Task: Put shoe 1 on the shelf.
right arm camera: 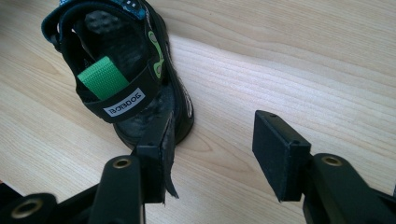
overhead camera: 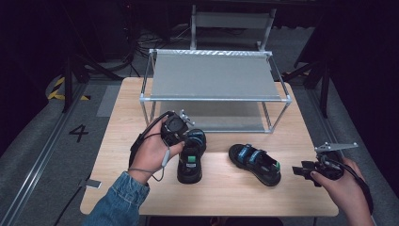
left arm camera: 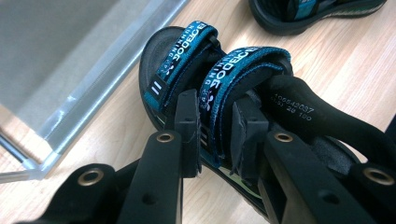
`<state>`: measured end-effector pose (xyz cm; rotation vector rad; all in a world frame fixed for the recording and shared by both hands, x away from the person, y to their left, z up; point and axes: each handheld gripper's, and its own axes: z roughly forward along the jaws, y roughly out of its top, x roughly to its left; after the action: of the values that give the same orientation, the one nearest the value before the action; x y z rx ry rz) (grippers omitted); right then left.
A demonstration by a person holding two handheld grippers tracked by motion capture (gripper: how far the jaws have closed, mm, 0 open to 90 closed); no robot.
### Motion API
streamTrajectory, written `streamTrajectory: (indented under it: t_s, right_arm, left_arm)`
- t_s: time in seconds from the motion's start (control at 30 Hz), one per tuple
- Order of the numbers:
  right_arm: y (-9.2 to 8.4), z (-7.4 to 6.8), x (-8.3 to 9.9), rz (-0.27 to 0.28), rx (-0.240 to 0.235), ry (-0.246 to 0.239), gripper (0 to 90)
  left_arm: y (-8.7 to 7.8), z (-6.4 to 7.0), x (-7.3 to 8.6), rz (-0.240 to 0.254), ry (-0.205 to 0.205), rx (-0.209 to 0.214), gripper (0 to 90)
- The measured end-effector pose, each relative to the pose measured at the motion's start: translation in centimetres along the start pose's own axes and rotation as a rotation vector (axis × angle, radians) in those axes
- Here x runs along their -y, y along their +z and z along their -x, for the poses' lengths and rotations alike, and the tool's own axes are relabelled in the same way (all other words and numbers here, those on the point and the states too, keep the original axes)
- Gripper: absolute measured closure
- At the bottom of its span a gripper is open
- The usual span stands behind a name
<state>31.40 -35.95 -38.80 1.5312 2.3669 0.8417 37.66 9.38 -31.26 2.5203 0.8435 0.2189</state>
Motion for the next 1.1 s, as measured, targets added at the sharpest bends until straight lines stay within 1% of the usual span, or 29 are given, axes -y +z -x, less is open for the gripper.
streamTrajectory:
  t_s: [0.1, 0.27, 0.4, 0.6, 0.73, 0.87, 1.1]
  right_arm:
    - [-0.1, -0.1, 0.0, 0.004, -0.005, 0.002, 49.5]
    - [-0.2, 0.0, 0.0, 0.005, -0.006, 0.001, 49.5]
    - [-0.3, 0.1, 0.0, 0.003, -0.006, 0.006, 50.0]
    - [-0.3, 0.2, 0.1, 0.002, -0.006, 0.007, 50.0]
    - [-0.4, 0.3, 0.1, 0.004, -0.007, 0.009, 50.3]
    - [-0.3, 0.4, 0.1, 0.000, 0.003, 0.005, 51.7]
    - [-0.5, 0.4, 0.1, 0.005, 0.004, 0.002, 51.8]
  left_arm:
    - [-0.8, 0.0, -0.6, 0.004, 0.005, -0.007, 75.7]
    - [-2.2, 0.0, -1.6, 0.029, 0.007, -0.007, 75.6]
    - [-2.9, -0.1, -2.4, 0.048, 0.013, -0.008, 75.2]
    - [-3.7, -0.3, -3.2, 0.054, 0.010, -0.009, 75.1]
    - [-4.5, -0.3, -3.9, 0.058, 0.019, -0.010, 75.1]
    - [-5.3, -0.3, -4.5, 0.064, 0.020, -0.005, 75.2]
    - [-6.5, -0.4, -5.7, 0.083, 0.020, -0.017, 75.2]
